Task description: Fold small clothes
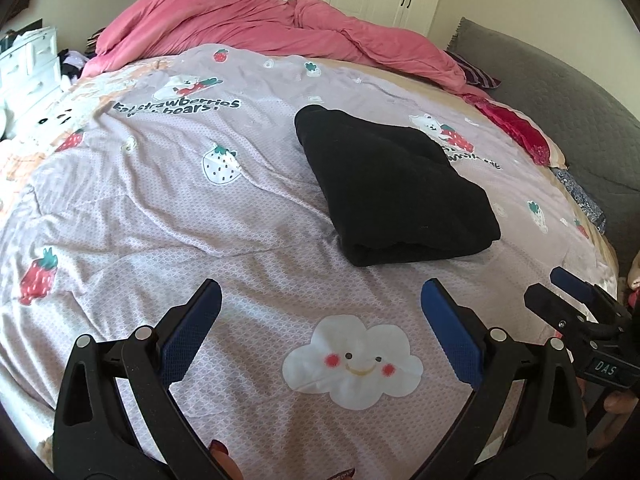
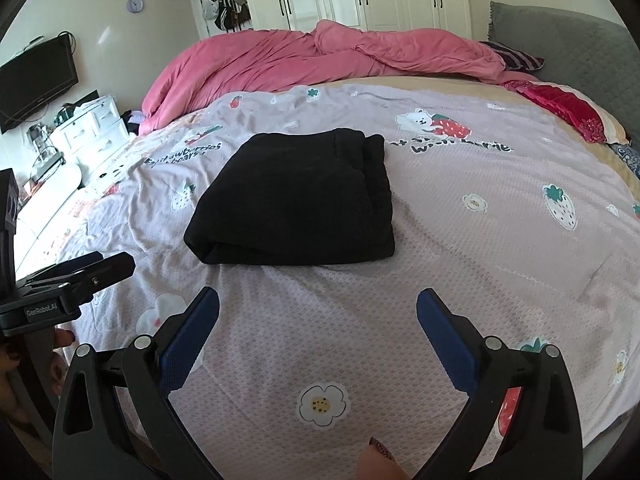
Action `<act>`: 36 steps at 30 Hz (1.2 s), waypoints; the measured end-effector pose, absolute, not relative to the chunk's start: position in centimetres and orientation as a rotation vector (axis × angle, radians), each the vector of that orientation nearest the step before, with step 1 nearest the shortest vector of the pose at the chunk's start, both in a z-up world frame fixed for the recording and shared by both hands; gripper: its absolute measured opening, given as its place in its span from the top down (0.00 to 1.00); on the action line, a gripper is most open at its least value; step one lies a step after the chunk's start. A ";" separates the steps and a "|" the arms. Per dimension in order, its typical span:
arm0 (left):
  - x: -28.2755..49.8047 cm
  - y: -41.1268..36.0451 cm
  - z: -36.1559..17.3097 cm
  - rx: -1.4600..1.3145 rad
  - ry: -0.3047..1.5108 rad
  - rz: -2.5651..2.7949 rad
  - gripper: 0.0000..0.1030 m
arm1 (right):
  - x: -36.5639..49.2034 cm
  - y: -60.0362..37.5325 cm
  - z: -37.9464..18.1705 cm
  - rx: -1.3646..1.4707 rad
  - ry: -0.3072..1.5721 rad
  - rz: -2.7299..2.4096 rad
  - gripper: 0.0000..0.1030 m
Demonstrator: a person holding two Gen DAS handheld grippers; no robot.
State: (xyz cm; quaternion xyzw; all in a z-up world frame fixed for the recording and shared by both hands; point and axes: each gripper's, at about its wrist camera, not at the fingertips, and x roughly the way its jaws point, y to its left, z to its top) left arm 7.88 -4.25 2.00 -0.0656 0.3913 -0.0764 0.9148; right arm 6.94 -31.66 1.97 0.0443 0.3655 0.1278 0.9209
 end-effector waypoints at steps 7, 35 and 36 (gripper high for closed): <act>7.7 -4.3 2.2 -0.130 0.802 -0.163 0.09 | 7.1 -31.8 1.7 0.097 0.759 0.256 0.04; 7.7 -4.6 2.3 -0.100 0.814 -0.123 0.09 | 6.5 -31.8 1.8 0.101 0.756 0.257 0.04; 7.7 -4.6 2.3 -0.099 0.816 -0.120 0.09 | 6.5 -31.8 1.8 0.102 0.757 0.256 0.04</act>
